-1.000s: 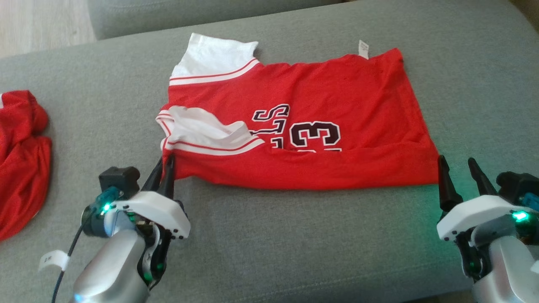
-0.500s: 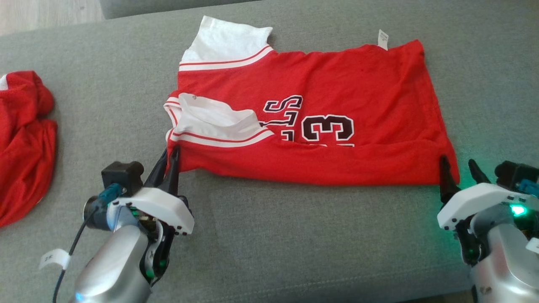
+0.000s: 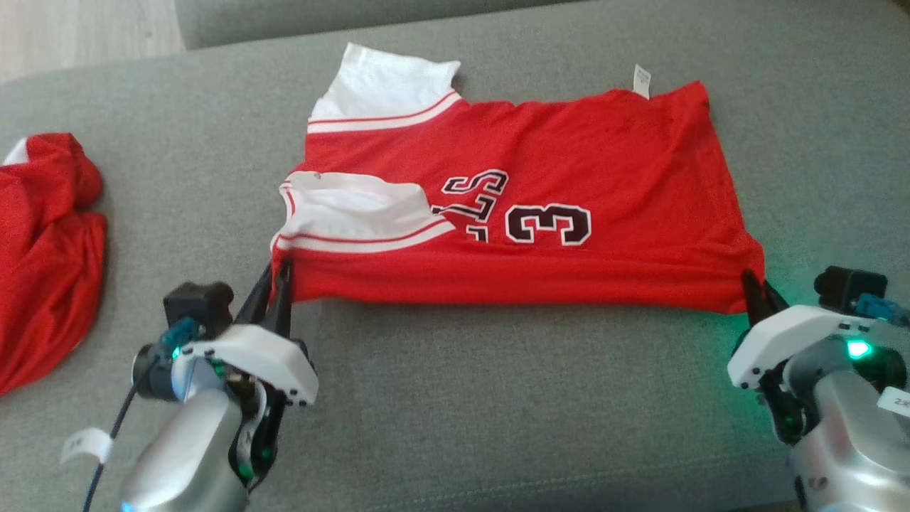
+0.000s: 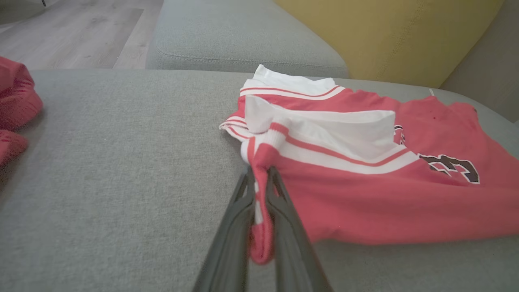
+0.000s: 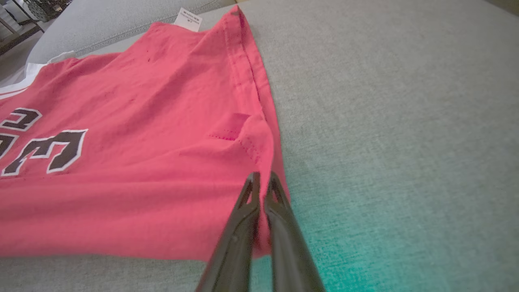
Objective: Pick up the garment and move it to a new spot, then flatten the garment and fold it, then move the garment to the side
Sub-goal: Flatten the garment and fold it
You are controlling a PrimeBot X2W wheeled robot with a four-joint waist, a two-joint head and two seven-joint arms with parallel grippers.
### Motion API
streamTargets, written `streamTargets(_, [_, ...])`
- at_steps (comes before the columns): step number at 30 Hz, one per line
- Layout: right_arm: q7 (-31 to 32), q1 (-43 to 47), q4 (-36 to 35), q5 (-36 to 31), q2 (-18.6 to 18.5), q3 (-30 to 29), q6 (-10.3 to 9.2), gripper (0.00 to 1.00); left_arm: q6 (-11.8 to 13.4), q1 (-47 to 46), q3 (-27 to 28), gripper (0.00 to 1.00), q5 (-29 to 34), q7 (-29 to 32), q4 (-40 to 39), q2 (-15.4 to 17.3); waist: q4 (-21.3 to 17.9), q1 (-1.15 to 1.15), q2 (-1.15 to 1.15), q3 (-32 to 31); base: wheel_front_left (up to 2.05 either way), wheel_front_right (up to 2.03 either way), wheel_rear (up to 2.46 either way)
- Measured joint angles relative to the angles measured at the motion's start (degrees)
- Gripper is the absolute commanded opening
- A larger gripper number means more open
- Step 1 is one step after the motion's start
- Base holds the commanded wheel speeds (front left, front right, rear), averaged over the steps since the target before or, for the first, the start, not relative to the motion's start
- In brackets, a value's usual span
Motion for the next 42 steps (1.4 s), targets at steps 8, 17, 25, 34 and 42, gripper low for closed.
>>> streamTargets(8, [1.8,0.6,-2.4,2.7,-4.6,3.9,0.0,0.0,-0.5,5.1,-0.3,0.0,-0.8,0.1,0.4,0.1,0.8,0.0,0.0,-4.1,0.0,0.0,0.0])
streamTargets(17, [10.0,7.6,-8.4,6.6,-9.1,7.3,0.01,0.0,-0.9,12.9,-1.8,0.0,-2.3,2.2,-2.8,2.9,1.1,0.0,0.0,-8.5,0.0,0.0,0.0])
streamTargets(25, [16.1,12.6,-14.6,9.0,-11.4,6.5,0.01,0.0,-0.5,16.9,-3.0,0.0,-3.3,5.8,-8.2,4.8,1.3,0.0,0.0,-10.0,0.0,0.0,0.0])
streamTargets(34, [16.7,15.7,-19.9,9.4,-11.1,3.0,0.01,1.0,1.4,17.4,-3.2,1.0,-3.6,6.9,-9.3,5.1,1.1,0.0,0.0,-9.6,0.0,0.0,0.0])
streamTargets(42, [9.0,15.6,-26.3,7.2,-8.3,2.5,0.01,1.0,3.1,14.5,1.7,1.0,-3.6,1.4,-10.8,3.7,-0.6,0.0,0.0,-8.9,0.0,0.0,0.0])
